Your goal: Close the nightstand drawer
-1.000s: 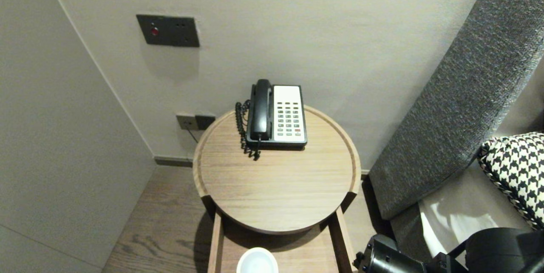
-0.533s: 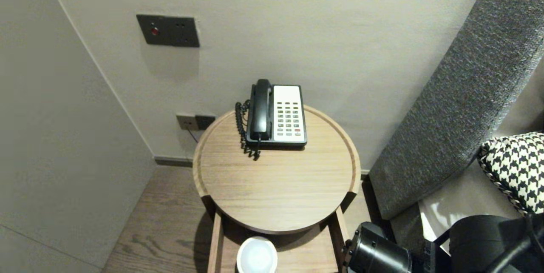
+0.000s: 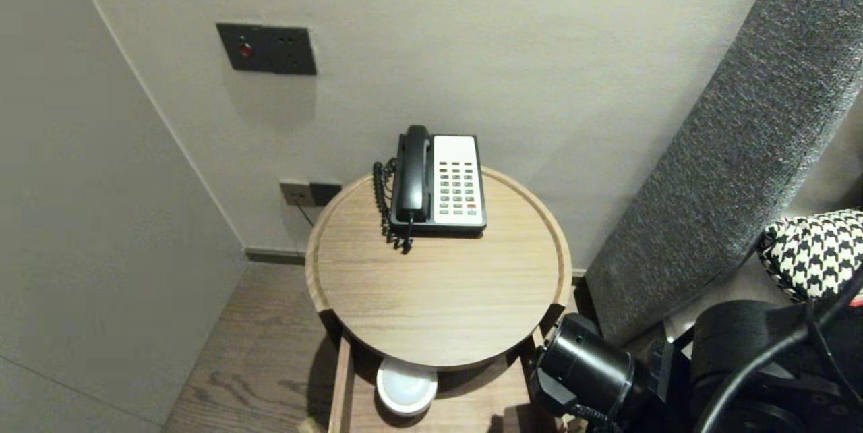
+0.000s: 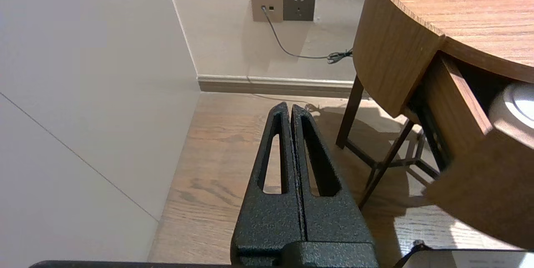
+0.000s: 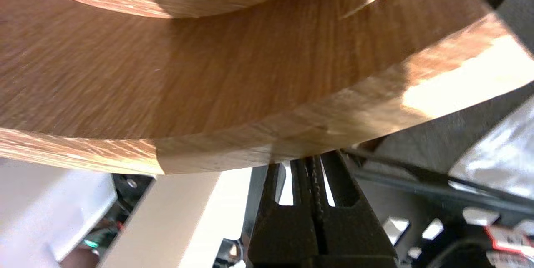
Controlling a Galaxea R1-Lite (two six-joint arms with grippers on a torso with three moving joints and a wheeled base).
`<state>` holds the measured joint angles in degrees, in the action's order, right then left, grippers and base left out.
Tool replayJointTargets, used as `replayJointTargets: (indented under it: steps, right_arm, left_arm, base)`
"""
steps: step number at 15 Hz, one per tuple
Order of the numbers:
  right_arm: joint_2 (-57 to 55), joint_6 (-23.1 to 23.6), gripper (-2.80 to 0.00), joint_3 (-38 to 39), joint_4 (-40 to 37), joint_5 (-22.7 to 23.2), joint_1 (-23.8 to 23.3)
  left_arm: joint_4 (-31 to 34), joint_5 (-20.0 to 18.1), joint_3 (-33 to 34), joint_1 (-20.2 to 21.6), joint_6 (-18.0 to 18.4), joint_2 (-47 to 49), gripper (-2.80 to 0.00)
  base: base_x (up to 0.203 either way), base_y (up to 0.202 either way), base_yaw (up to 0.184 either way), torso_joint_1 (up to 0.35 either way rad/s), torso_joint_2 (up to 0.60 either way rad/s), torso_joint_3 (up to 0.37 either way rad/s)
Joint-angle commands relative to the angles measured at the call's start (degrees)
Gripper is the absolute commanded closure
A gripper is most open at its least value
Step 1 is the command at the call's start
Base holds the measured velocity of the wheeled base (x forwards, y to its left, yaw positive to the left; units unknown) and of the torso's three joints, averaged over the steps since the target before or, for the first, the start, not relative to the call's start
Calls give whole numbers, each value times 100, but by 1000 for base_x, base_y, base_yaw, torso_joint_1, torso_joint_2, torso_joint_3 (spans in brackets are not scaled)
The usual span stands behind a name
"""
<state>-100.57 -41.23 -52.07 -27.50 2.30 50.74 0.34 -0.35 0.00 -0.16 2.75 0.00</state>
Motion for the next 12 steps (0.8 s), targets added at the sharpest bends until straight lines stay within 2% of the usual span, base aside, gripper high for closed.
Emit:
replayJointTargets:
  steps: [1, 10, 12]
  right_arm:
    - [-107, 53, 0, -160, -31, 4, -179]
    - [-685, 699, 0, -858, -53, 7, -978]
    - [-765, 763, 0, -1012, -54, -2, -1026]
  left_arm:
    - [1, 0, 0, -2, 4, 0, 0]
    - [1, 0, 0, -2, -3, 0, 0]
    - [1, 0, 0, -2, -3, 0, 0]
  base:
    - [0, 0, 0, 0, 0, 0]
    - [0, 0, 0, 0, 0, 0]
    - [0, 0, 0, 0, 0, 0]
